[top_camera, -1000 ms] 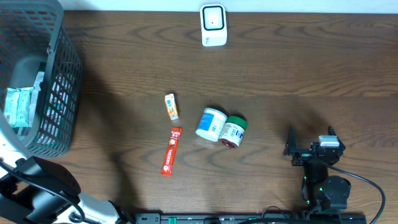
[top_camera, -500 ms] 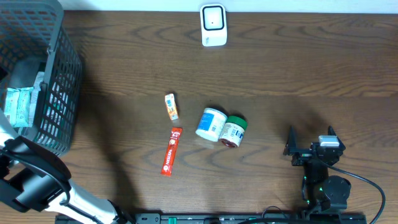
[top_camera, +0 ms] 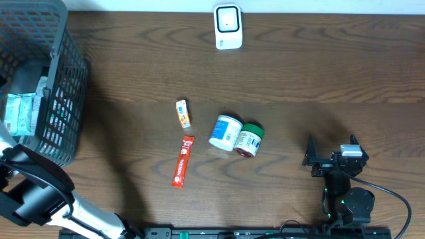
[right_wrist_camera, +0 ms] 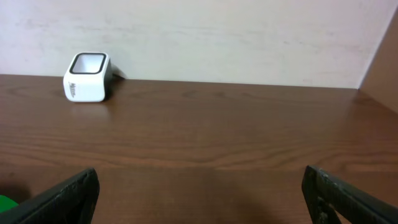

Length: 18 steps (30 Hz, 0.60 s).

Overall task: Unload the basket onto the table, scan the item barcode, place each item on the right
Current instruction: 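Lower the left gripper toward the remaining packets in the basket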

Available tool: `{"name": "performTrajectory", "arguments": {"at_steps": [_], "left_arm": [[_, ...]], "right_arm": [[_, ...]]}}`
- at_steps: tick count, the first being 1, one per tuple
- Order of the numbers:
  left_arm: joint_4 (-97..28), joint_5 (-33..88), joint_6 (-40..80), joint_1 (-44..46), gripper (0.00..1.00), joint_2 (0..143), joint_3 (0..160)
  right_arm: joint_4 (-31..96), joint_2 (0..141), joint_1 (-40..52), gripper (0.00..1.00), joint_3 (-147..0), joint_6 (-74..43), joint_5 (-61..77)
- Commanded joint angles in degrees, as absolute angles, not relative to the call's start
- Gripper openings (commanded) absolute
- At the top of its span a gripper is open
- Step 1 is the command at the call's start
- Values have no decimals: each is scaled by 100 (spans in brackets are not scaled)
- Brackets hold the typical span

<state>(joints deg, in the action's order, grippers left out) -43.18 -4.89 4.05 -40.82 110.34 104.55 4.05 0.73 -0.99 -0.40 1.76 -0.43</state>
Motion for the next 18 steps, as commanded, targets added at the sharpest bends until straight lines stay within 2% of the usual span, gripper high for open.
{"name": "performTrajectory", "arguments": {"at_steps": [1, 18], "left_arm": [[-4397, -563, 307, -4112, 13, 11124, 10512], [-4571, -565, 311, -4112, 13, 11122, 10512]], "right_arm": [[427, 75, -23, 99, -32, 200, -56], [429, 78, -23, 99, -32, 198, -54]]}}
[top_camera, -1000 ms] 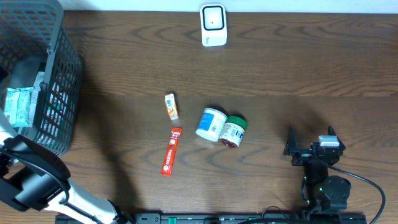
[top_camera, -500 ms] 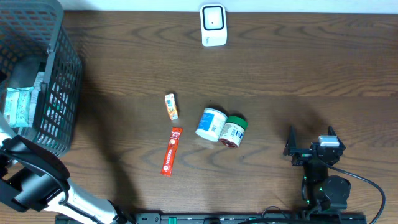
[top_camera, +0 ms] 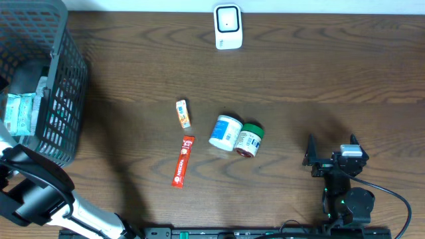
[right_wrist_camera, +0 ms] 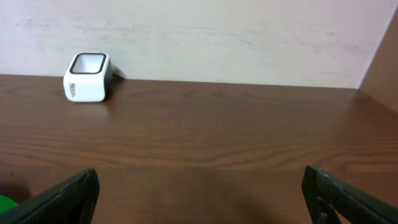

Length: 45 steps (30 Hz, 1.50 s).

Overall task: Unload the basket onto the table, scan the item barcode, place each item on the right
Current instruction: 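Lower the left gripper toward the remaining packets in the basket, then grasp the light-green wet-wipe packet with the left gripper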

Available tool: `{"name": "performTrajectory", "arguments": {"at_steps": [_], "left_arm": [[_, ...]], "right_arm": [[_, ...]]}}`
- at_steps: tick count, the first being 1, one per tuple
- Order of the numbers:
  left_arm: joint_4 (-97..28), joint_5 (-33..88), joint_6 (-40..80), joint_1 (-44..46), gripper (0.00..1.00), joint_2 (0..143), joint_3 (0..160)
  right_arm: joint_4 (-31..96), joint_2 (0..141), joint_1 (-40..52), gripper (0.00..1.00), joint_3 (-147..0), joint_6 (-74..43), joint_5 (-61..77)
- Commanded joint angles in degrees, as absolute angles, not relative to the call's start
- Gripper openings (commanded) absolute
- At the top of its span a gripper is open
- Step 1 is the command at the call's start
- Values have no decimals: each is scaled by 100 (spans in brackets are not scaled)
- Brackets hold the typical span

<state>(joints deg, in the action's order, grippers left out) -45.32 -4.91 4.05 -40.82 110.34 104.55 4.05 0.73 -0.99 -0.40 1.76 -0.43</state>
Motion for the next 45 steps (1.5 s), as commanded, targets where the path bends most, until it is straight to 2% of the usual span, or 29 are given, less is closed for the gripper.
{"name": "performTrajectory", "arguments": {"at_steps": [1, 27, 29, 30, 35, 45], "left_arm": [[-4587, -565, 314, -4112, 13, 11122, 10512], [-4451, -563, 338, -4115, 14, 11124, 10252], [-4449, -563, 357, -4112, 31, 11124, 10226], [-4449, -563, 357, -4112, 36, 11126, 10202], [-4263, -565, 357, -4115, 52, 11126, 9797], [-3369, -563, 158, -4112, 56, 11126, 9028]], "right_arm": [[427, 75, -23, 99, -32, 198, -56], [427, 78, -23, 99, -32, 198, -56], [429, 75, -23, 99, -32, 198, -56], [427, 78, -23, 99, -32, 198, -56], [427, 75, -23, 99, -32, 198, -56], [427, 78, -23, 99, -32, 198, -56]]}}
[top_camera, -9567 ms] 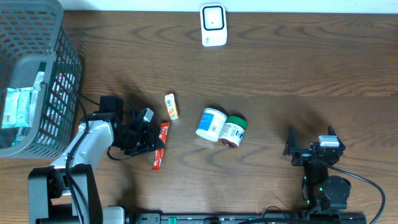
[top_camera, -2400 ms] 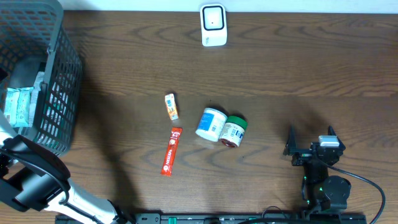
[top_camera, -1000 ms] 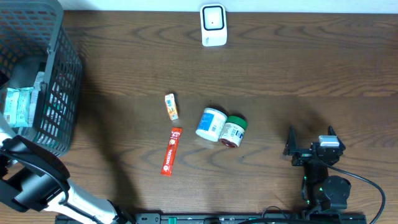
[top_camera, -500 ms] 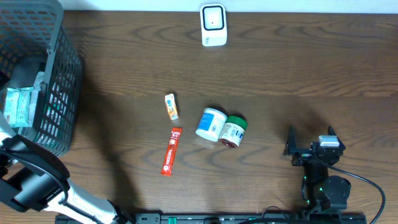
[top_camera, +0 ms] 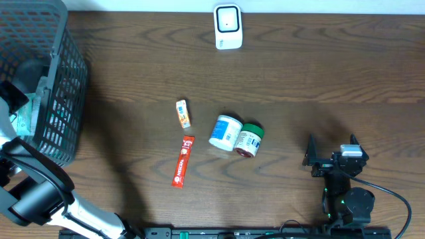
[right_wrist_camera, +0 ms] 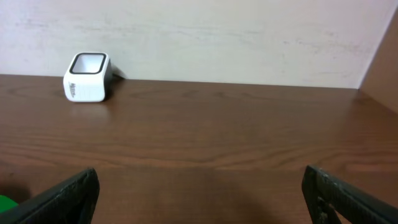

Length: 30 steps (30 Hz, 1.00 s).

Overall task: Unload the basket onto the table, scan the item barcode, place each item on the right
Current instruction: 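Grasp the light-green wet-wipe packet with the left gripper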

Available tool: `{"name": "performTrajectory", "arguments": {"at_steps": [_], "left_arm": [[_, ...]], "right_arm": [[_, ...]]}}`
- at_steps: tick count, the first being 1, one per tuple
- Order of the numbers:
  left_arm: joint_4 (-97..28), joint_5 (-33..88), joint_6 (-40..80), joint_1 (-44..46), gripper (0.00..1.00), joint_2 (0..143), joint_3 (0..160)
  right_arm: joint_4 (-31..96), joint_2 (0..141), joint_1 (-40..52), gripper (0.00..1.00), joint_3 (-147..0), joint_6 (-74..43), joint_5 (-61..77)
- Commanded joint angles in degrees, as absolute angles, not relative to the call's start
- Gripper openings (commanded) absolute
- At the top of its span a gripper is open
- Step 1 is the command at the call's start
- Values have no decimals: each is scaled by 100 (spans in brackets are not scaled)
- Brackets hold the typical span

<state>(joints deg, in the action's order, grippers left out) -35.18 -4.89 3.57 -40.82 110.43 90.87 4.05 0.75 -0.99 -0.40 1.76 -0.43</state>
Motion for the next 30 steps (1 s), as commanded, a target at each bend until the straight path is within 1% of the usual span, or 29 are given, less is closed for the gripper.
{"name": "performTrajectory", "arguments": {"at_steps": [1, 4, 10, 13, 17, 25, 26, 27, 29, 30], "left_arm": [[-3310, -563, 86, -4112, 56, 11126, 8993], [-3096, -561, -32, -4112, 56, 11153, 8855], [-2888, -541, -672, -4077, 61, 11585, 8818], [-2840, -541, -797, -4069, 62, 11872, 8818], [-2700, -541, -899, -4069, 67, 12180, 8818], [-2663, -543, -1050, -4071, 68, 12464, 8818], [-2663, -543, -1048, -4071, 64, 12464, 8818], [-2661, -545, -1050, -4071, 57, 12464, 8820], [-2665, -545, -1048, -4069, 31, 12460, 8849], [-2670, -545, -1048, -4069, 22, 12460, 8879]], "right_arm": [[427, 78, -23, 99, -32, 198, -56], [427, 78, -23, 99, -32, 198, -54], [427, 78, -23, 99, -32, 198, -56], [427, 78, -23, 99, -32, 198, -56], [427, 78, -23, 99, -32, 198, -56], [427, 78, -23, 99, -32, 198, -56], [427, 75, -23, 99, -32, 198, -56], [429, 75, -23, 99, -32, 198, -56], [427, 78, -23, 99, -32, 198, -54], [427, 75, -23, 99, -32, 198, -56]]}}
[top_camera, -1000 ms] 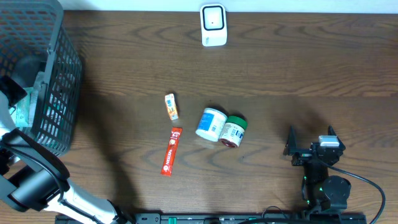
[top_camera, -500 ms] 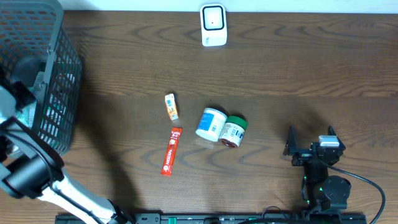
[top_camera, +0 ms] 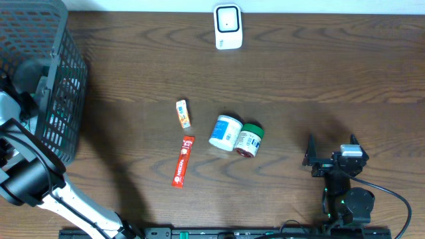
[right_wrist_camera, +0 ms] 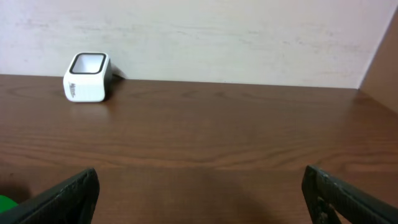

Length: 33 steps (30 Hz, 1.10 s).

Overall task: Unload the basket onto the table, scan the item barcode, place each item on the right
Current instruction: 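Grasp the light-green wet-wipe packet with the left gripper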

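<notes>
The white barcode scanner [top_camera: 227, 26] stands at the table's far edge; the right wrist view shows the scanner [right_wrist_camera: 88, 77] at far left. My left arm [top_camera: 23, 176] reaches from the front left into the dark mesh basket [top_camera: 66, 99]. Its gripper [top_camera: 30, 72] is only a dark shape inside the basket, and its jaws and anything between them are hidden. My right gripper [top_camera: 332, 143] rests at the front right, pointing toward the back wall. In its own view the right gripper [right_wrist_camera: 200, 180] is open with only bare table between its fingers.
Mid-table lie a small orange-white packet [top_camera: 182, 113], a red stick packet [top_camera: 182, 161], a white-blue jar [top_camera: 226, 132] on its side and a green-lidded jar [top_camera: 250, 139] beside it. The green lid [right_wrist_camera: 5, 203] shows at the lower left of the right wrist view.
The left arm has shifted inside the basket, and its end now covers most of the pale green package there. The right arm and the table items have not moved.
At the two oldest moments the left arm stood at the basket's near left with a pale green package plainly visible inside. Then its end lay over the package, and now it sits deeper over that spot. The right gripper stayed open and still.
</notes>
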Available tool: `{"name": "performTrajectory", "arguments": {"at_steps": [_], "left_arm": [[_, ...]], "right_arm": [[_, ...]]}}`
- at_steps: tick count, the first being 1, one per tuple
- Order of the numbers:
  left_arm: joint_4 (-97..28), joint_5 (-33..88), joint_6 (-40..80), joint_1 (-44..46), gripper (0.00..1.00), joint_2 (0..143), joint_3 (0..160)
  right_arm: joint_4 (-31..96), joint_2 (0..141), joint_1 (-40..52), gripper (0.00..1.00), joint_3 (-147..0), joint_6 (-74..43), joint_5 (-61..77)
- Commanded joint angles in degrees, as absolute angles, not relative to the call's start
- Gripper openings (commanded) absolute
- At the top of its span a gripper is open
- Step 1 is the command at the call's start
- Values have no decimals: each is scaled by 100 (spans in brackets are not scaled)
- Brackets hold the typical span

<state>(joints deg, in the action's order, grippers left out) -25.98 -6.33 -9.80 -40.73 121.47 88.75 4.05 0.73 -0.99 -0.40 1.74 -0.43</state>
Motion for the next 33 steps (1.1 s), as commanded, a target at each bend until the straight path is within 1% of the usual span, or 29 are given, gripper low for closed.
{"name": "performTrajectory", "arguments": {"at_steps": [1, 5, 11, 20, 23, 27, 33], "left_arm": [[-2689, -543, -1046, -4069, 14, 12442, 8910], [-2659, -567, -1041, -4064, 8, 12101, 8932], [-2589, -565, -639, -4064, 7, 11039, 9135], [-2171, -563, 89, -3876, 7, 8803, 9148], [-2268, -561, 342, -3632, 7, 8136, 9148], [-2508, -563, 377, -3085, 7, 7507, 9148], [-3249, -563, 379, -2167, 7, 7118, 9146]], "right_arm": [[427, 75, -23, 99, -32, 198, -56], [427, 75, -23, 99, -32, 198, -56], [427, 75, -23, 99, -32, 198, -54], [429, 75, -23, 99, -32, 198, -56], [427, 78, -23, 99, -32, 198, -56], [427, 75, -23, 99, -32, 198, -56], [427, 75, -23, 99, -32, 198, -56]]}}
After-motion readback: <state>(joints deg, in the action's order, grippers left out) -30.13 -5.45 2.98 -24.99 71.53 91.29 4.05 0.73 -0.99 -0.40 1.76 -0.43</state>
